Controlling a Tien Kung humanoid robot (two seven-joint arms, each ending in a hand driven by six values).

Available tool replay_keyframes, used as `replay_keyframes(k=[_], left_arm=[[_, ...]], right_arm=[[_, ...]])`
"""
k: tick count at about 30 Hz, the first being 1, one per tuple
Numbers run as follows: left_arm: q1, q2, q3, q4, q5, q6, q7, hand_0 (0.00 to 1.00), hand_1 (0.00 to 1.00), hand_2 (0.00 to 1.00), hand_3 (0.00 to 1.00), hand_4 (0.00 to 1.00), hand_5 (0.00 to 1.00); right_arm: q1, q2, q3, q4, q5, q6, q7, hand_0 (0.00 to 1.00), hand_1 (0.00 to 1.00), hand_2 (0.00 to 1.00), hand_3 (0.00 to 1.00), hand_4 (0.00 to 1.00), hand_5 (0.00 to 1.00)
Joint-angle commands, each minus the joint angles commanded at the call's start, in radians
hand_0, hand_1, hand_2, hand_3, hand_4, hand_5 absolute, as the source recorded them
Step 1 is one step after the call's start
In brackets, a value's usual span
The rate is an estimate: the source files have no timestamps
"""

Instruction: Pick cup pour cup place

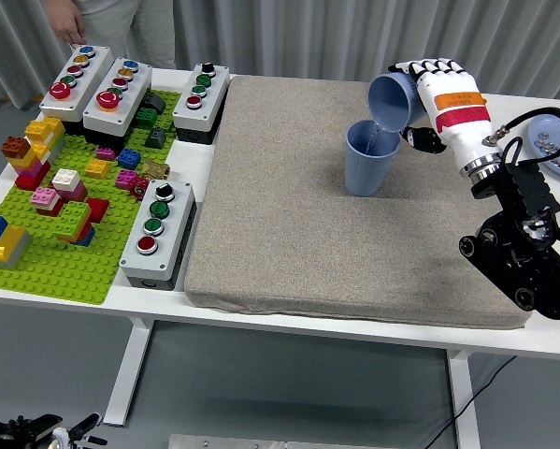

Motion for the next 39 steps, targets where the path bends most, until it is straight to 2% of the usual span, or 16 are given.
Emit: replay_keyframes(k=[11,19,30,33,39], left_arm=[[0.0,0.0,-0.003,0.0,0.002,0.0,0.001,0.773,0.765,0.82,0.684,0.511,0.998],[0.0,0.001,-0.001,0.0,0.0,0.001,0.0,0.773,0.765,0.82,0.684,0.512,0.998],[0.004,0.001,-0.007,0.0,0.009,0.0,0.002,0.773,0.765,0.82,0.684,0.511,0.998],[0.006,0.001,-0.009,0.0,0.011,0.0,0.002,0.773,0.765,0.821,0.684,0.512,0.998],[0.008,0.0,-0.013,0.0,0.016,0.0,0.003,0.773,0.765,0.82,0.684,0.512,0.998]], right_arm=[[0.01,-0.006,-0.011,0.002,-0.055,0.002,-0.033,0.83,0.68,0.561,0.605,0.742,0.068],[0.029,-0.022,-0.048,0.006,-0.065,0.0,-0.043,0.835,0.68,0.565,0.605,0.743,0.058],[0.03,-0.022,-0.051,0.009,-0.069,0.0,-0.052,0.837,0.684,0.565,0.605,0.747,0.048],[0.024,-0.022,-0.043,0.008,-0.052,0.003,-0.049,0.837,0.684,0.566,0.604,0.747,0.05],[0.005,-0.029,0.015,0.034,0.057,0.034,-0.007,0.834,0.685,0.567,0.602,0.738,0.028]])
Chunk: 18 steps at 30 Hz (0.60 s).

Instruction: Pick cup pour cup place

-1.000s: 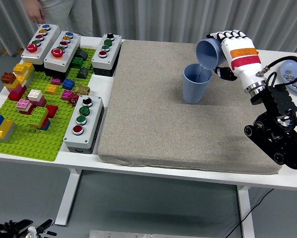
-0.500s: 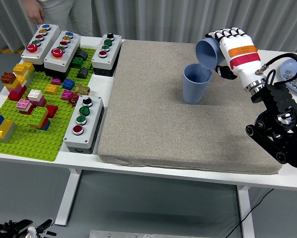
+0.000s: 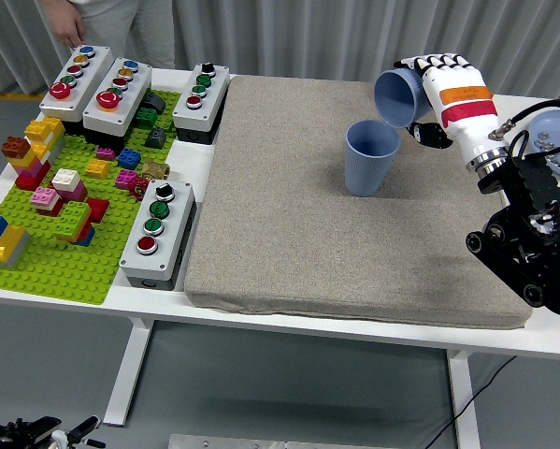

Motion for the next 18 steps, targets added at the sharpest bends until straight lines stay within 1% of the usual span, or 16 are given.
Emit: replay_keyframes(k=[3,6,9,14,16,18], left_arm=[[0.0,-0.001,0.0,0.0,0.0,0.0,0.0,0.773,0.765,0.82,0.684,0.512,0.998],[0.001,-0.001,-0.004,0.0,0.003,0.0,0.001,0.772,0.765,0.821,0.685,0.512,0.998],[0.002,-0.002,-0.007,0.0,0.007,-0.001,0.001,0.772,0.765,0.821,0.685,0.512,0.998],[0.002,-0.004,-0.008,0.0,0.006,0.0,0.001,0.772,0.765,0.82,0.685,0.512,0.998],[0.002,-0.004,-0.009,0.0,0.007,0.0,0.001,0.772,0.765,0.82,0.685,0.512,0.998],[0.003,-0.005,-0.009,0.0,0.006,0.0,0.001,0.772,0.765,0.82,0.685,0.512,0.998]], right_arm=[[-0.011,-0.003,0.023,0.019,0.115,0.02,0.01,0.834,0.685,0.567,0.602,0.738,0.028],[-0.022,-0.004,0.046,0.041,0.245,0.061,0.009,0.833,0.685,0.567,0.601,0.736,0.022],[-0.03,-0.001,0.063,0.044,0.368,0.1,-0.001,0.833,0.685,0.567,0.601,0.736,0.022],[-0.051,0.004,0.16,0.025,0.589,0.23,-0.072,0.83,0.685,0.566,0.602,0.735,0.023],[-0.061,0.005,0.207,0.02,0.667,0.271,-0.101,0.83,0.685,0.566,0.602,0.735,0.023],[-0.071,0.005,0.247,0.018,0.745,0.292,-0.119,0.828,0.687,0.566,0.6,0.734,0.018]])
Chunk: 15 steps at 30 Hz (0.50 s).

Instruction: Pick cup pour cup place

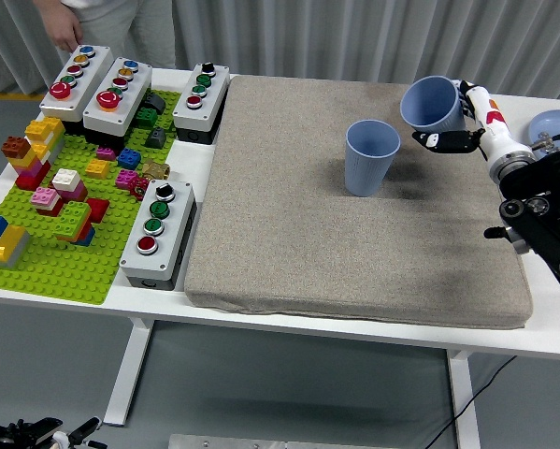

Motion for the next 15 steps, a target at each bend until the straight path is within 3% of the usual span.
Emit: replay_keyframes(k=[9,15], left_arm=[[0.004,-0.003,-0.001,0.0,0.001,0.0,-0.001,0.771,0.765,0.82,0.685,0.511,0.998],[0.004,-0.005,0.003,0.0,-0.001,-0.001,-0.001,0.771,0.765,0.82,0.685,0.511,0.998]], right_arm=[[-0.044,0.0,0.068,0.008,0.369,0.004,-0.007,0.829,0.687,0.566,0.597,0.733,0.016],[-0.073,0.005,0.091,0.02,0.377,-0.002,0.0,0.827,0.687,0.566,0.597,0.731,0.015]])
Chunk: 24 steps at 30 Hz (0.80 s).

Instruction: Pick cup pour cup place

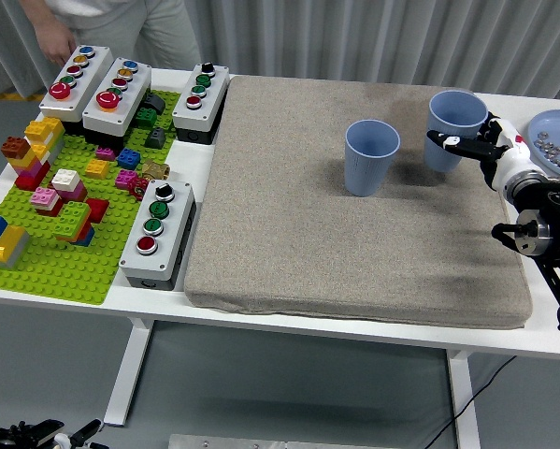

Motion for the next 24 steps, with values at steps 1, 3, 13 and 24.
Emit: replay_keyframes(k=[1,3,13,24], left_arm=[[0.0,0.0,0.001,0.0,0.0,0.0,0.0,0.771,0.765,0.82,0.685,0.511,0.998],[0.002,-0.001,0.001,0.0,0.0,0.0,0.0,0.771,0.764,0.82,0.685,0.51,0.998],[0.011,-0.004,0.011,0.0,-0.006,-0.002,0.0,0.772,0.764,0.82,0.684,0.511,0.998],[0.013,-0.006,0.013,0.0,-0.006,-0.002,0.0,0.772,0.764,0.819,0.684,0.509,0.998]], right_arm=[[-0.005,0.001,0.003,0.002,-0.006,-0.002,0.002,0.827,0.687,0.566,0.597,0.731,0.015],[-0.023,0.001,0.009,0.009,-0.025,-0.008,0.009,0.826,0.688,0.565,0.596,0.722,0.013],[-0.095,0.021,0.008,0.013,-0.055,-0.03,0.051,0.826,0.689,0.564,0.596,0.72,0.012],[-0.103,0.024,0.009,0.02,-0.071,-0.015,0.058,0.84,0.718,0.593,0.617,0.715,0.01]])
